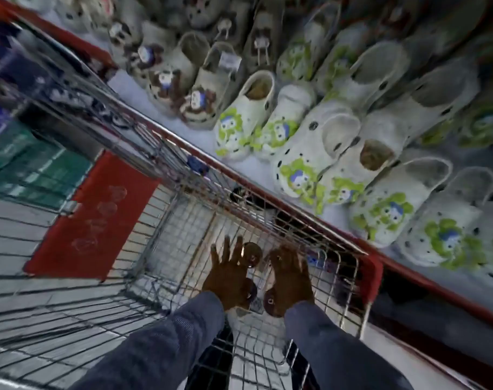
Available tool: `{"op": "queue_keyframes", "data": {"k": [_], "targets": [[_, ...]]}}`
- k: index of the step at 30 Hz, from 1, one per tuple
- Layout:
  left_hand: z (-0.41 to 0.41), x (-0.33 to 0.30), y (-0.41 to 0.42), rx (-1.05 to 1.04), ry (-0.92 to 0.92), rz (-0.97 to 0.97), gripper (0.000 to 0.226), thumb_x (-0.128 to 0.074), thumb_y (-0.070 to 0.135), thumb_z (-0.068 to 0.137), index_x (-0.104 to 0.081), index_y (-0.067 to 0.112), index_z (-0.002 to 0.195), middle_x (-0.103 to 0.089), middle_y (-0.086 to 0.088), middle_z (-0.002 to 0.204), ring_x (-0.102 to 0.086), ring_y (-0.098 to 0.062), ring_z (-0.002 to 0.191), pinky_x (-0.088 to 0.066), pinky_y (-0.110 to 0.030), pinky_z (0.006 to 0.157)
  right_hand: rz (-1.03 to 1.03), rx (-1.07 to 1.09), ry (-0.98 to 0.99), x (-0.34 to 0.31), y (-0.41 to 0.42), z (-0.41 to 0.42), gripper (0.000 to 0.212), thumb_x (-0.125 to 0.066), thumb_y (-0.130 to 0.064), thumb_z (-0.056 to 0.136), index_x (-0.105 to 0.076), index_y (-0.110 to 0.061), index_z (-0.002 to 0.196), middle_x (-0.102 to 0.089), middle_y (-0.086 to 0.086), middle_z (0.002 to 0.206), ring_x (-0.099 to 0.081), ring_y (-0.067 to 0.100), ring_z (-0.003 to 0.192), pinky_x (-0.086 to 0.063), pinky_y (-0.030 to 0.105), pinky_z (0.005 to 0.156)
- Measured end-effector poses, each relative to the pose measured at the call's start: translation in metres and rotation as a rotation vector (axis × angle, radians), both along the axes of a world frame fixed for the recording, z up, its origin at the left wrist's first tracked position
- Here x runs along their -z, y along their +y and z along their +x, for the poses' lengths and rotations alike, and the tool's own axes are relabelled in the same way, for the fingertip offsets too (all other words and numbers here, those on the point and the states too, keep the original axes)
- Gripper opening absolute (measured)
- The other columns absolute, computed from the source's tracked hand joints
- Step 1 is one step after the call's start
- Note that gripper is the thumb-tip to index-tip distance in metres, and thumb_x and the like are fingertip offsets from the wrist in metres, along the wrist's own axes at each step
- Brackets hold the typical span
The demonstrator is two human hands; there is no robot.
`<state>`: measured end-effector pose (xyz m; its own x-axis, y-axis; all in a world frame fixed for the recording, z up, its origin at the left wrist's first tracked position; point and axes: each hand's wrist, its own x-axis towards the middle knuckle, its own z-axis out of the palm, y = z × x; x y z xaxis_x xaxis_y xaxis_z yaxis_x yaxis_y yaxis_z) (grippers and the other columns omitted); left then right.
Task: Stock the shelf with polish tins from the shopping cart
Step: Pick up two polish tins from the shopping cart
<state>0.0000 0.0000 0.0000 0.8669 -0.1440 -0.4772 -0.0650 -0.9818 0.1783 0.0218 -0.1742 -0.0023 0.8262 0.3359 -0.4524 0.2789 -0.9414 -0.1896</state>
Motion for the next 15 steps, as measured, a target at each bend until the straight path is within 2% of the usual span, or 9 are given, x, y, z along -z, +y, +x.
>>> {"op": "queue_keyframes", "data": {"k": [2,3,6,8,9,10,12,13,15], "targets": [[0.006,0.02,-0.005,-0.006,0.113,-0.08,0.076,-0.043,0.041,0.096,0.0,0.019,0.155,0.018,-0.012,0.161,0.013,-0.046,0.148,-0.001,-0.069,0.119,-0.066,0.009,0.178,0.008,0.005,0.008,0.109,-0.075,-0.036,0.072,-0.005,-0.02,0.155,0.004,0.012,0.163,-0.001,0.04,0.149,-0.008,0.053,0.121],[0.009,0.029,-0.007,-0.011,0.148,-0.119,0.075,-0.044,0.037,0.098,0.004,0.023,0.155,0.023,-0.008,0.159,0.018,-0.044,0.148,0.003,-0.067,0.119,-0.105,0.005,0.229,0.013,0.005,0.013,0.11,-0.075,-0.034,0.076,0.0,-0.023,0.155,0.008,0.013,0.163,0.005,0.039,0.149,-0.012,0.056,0.12],[0.019,0.055,-0.012,-0.033,0.208,-0.168,0.079,-0.049,0.024,0.097,0.006,0.024,0.155,0.021,-0.01,0.163,0.018,-0.043,0.148,-0.002,-0.064,0.121,-0.152,0.043,0.306,0.032,0.006,0.023,0.115,-0.08,-0.035,0.074,0.001,-0.025,0.154,0.009,0.016,0.163,0.006,0.042,0.148,-0.022,0.06,0.116],[0.029,0.061,-0.014,0.039,0.251,-0.133,0.09,-0.06,0.019,0.091,0.003,0.019,0.155,0.016,-0.014,0.163,0.012,-0.047,0.148,-0.009,-0.065,0.12,-0.164,0.018,0.337,0.047,0.007,0.026,0.119,-0.083,-0.043,0.066,-0.007,-0.021,0.154,-0.003,0.017,0.162,-0.002,0.044,0.148,-0.027,0.059,0.115],[0.033,0.064,-0.015,0.062,0.251,-0.134,0.093,-0.065,0.015,0.087,-0.001,0.014,0.155,0.01,-0.017,0.163,0.006,-0.047,0.149,-0.012,-0.065,0.12,-0.164,0.009,0.315,0.052,0.008,0.027,0.113,-0.083,-0.043,0.066,-0.015,-0.019,0.153,-0.015,0.019,0.16,-0.012,0.044,0.146,-0.033,0.057,0.112],[0.037,0.061,-0.015,0.057,0.248,-0.146,0.092,-0.067,0.011,0.085,-0.006,0.01,0.155,-0.001,-0.019,0.163,-0.003,-0.047,0.148,-0.015,-0.063,0.12,-0.161,0.011,0.259,0.055,0.009,0.03,0.098,-0.082,-0.037,0.069,-0.027,-0.019,0.148,-0.029,0.02,0.153,-0.026,0.044,0.142,-0.041,0.054,0.107],[0.042,0.051,-0.015,0.036,0.182,-0.137,0.083,-0.063,0.004,0.082,-0.02,0.009,0.152,-0.026,-0.023,0.154,-0.026,-0.048,0.139,-0.034,-0.059,0.112,-0.152,0.042,0.109,0.047,0.01,0.035,0.061,-0.076,-0.017,0.078,-0.045,-0.02,0.131,-0.048,0.016,0.134,-0.047,0.04,0.126,-0.055,0.048,0.089],[0.043,0.045,-0.012,-0.007,0.144,-0.14,0.079,-0.062,0.002,0.081,-0.026,0.011,0.15,-0.034,-0.021,0.147,-0.035,-0.047,0.132,-0.043,-0.055,0.103,-0.112,0.076,0.088,0.038,0.011,0.037,0.054,-0.073,-0.008,0.078,-0.049,-0.02,0.126,-0.049,0.014,0.13,-0.049,0.039,0.123,-0.058,0.046,0.082],[0.043,0.022,-0.007,-0.108,0.087,-0.194,0.075,-0.065,0.004,0.079,-0.032,0.013,0.146,-0.043,-0.015,0.139,-0.042,-0.041,0.124,-0.049,-0.05,0.093,-0.002,0.111,0.121,0.008,0.012,0.043,0.062,-0.072,-0.001,0.073,-0.049,-0.018,0.128,-0.047,0.014,0.134,-0.044,0.039,0.127,-0.058,0.046,0.083]]}}
